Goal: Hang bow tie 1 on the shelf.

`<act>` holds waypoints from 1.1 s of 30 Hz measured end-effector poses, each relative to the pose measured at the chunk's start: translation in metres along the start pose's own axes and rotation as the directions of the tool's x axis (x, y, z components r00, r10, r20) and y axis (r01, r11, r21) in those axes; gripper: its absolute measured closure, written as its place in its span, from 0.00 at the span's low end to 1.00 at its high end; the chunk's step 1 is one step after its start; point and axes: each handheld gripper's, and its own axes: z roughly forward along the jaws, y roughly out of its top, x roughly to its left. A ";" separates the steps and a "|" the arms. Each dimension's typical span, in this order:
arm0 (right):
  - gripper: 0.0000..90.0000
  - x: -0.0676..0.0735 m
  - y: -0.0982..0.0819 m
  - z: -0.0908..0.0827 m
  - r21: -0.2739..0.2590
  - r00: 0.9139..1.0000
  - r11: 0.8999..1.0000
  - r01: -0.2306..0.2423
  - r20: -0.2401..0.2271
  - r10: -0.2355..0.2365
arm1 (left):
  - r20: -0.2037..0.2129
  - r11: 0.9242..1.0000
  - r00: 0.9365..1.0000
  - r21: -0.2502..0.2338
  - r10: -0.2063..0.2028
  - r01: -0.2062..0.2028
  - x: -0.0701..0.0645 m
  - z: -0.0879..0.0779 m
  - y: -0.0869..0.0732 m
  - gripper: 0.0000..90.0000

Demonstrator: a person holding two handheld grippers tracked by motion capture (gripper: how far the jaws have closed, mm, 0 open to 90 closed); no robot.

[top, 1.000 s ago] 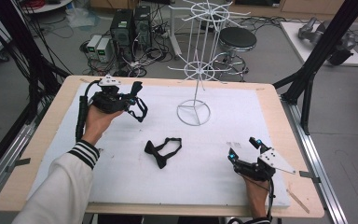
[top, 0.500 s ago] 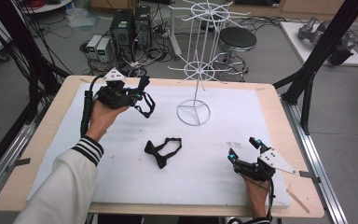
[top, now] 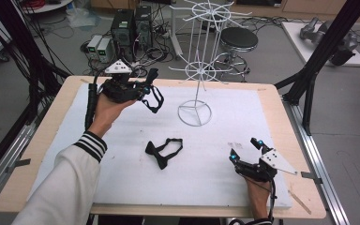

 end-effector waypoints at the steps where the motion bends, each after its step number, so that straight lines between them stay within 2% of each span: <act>1: 0.11 0.000 0.000 0.000 -0.003 1.000 1.000 0.003 0.000 -0.003 | 0.001 1.000 1.000 -0.001 0.004 -0.004 -0.001 0.001 0.001 0.83; 7: 0.11 -0.001 0.000 -0.001 -0.007 1.000 1.000 0.000 0.001 0.000 | 0.025 0.999 0.999 -0.019 0.030 -0.030 -0.008 0.003 0.015 0.83; 11: 0.11 -0.001 0.000 -0.001 -0.007 1.000 1.000 0.000 0.002 0.000 | 0.056 0.999 0.998 -0.044 0.030 -0.028 -0.014 0.004 0.023 0.83; 18: 0.11 -0.001 0.000 -0.001 -0.008 1.000 1.000 0.000 0.002 0.000 | 0.073 0.998 0.996 -0.057 0.043 -0.039 -0.022 0.008 0.033 0.83; 33: 0.11 -0.001 0.000 0.000 -0.010 1.000 1.000 0.002 0.003 -0.002 | 0.104 0.994 0.994 -0.106 0.040 -0.029 -0.033 0.016 0.048 0.83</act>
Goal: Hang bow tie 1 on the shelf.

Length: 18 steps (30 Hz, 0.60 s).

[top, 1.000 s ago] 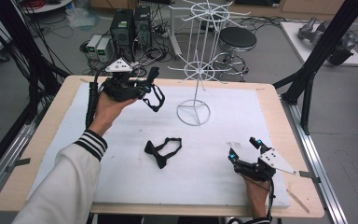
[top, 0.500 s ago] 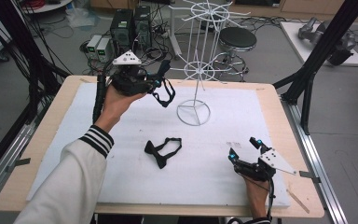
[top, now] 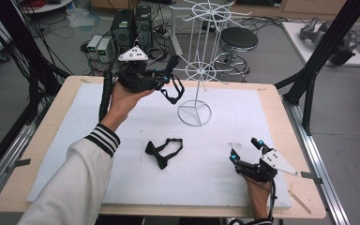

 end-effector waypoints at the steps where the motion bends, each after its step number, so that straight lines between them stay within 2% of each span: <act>1: 0.11 0.000 0.000 0.000 0.000 1.000 1.000 0.001 0.000 -0.001 | 0.002 1.000 1.000 -0.002 0.000 0.000 0.000 0.001 0.001 0.83; 7: 0.11 0.001 0.000 0.000 -0.001 1.000 1.000 -0.002 0.001 0.002 | 0.010 1.000 1.000 -0.023 -0.004 0.004 -0.001 0.009 0.004 0.83; 18: 0.11 0.000 0.000 0.000 -0.007 1.000 1.000 0.001 0.000 -0.001 | 0.008 1.000 1.000 -0.026 -0.014 0.014 0.005 0.021 0.000 0.83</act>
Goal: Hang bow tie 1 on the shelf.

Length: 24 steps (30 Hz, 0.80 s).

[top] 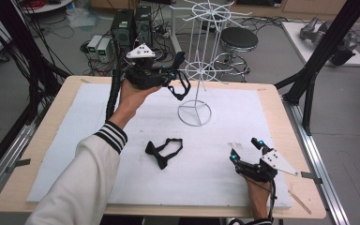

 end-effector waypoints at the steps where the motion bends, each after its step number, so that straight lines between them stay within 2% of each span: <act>1: 0.11 0.000 0.000 0.000 0.000 1.000 1.000 -0.001 0.000 0.001 | 0.000 1.000 1.000 0.001 0.000 0.000 0.001 0.001 -0.001 0.83; 4: 0.11 0.000 0.000 0.000 0.002 1.000 1.000 -0.006 0.000 0.006 | -0.001 1.000 1.000 -0.009 -0.019 0.019 0.004 0.004 -0.003 0.83; 9: 0.11 0.000 0.000 0.000 0.002 1.000 1.000 -0.010 0.001 0.010 | -0.005 1.000 1.000 -0.009 -0.018 0.018 0.010 0.008 -0.006 0.83; 13: 0.11 0.000 0.000 0.000 0.002 1.000 1.000 -0.009 0.002 0.009 | -0.002 0.999 0.999 -0.009 -0.032 0.032 0.013 0.011 -0.008 0.83; 19: 0.11 0.000 0.000 0.000 0.002 1.000 1.000 -0.011 0.000 0.011 | 0.004 0.999 0.999 0.003 -0.041 0.041 0.014 0.016 -0.014 0.83; 22: 0.11 0.000 0.000 0.000 0.002 1.000 1.000 -0.008 0.000 0.008 | -0.002 0.999 0.999 0.018 -0.032 0.032 0.013 0.018 -0.015 0.82; 24: 0.11 0.000 0.000 0.000 0.002 1.000 1.000 -0.010 -0.001 0.010 | -0.007 0.999 0.999 0.010 -0.039 0.039 0.014 0.018 -0.015 0.82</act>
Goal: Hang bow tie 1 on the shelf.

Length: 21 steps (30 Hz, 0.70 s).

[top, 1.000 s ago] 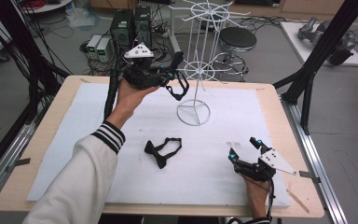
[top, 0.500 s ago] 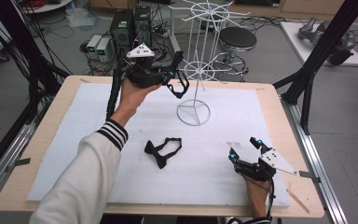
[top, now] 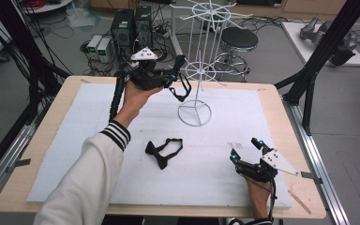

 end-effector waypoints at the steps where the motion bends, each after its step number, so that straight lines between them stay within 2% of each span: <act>1: 0.11 0.000 0.000 0.000 0.000 1.000 1.000 0.000 0.000 0.000 | -0.001 1.000 1.000 -0.003 0.000 0.000 0.000 0.000 0.000 0.82; 5: 0.11 0.000 0.000 0.000 -0.001 1.000 1.000 -0.002 0.000 0.002 | -0.008 1.000 1.000 0.004 0.011 -0.011 0.000 -0.001 0.001 0.82; 12: 0.11 0.000 0.000 0.000 -0.001 1.000 1.000 0.000 -0.001 0.000 | -0.007 1.000 1.000 0.004 0.000 0.000 -0.001 0.003 -0.001 0.82; 21: 0.11 0.000 0.000 0.000 0.000 1.000 1.000 0.000 -0.001 0.000 | -0.006 1.000 1.000 0.006 0.005 -0.005 -0.004 0.007 0.001 0.82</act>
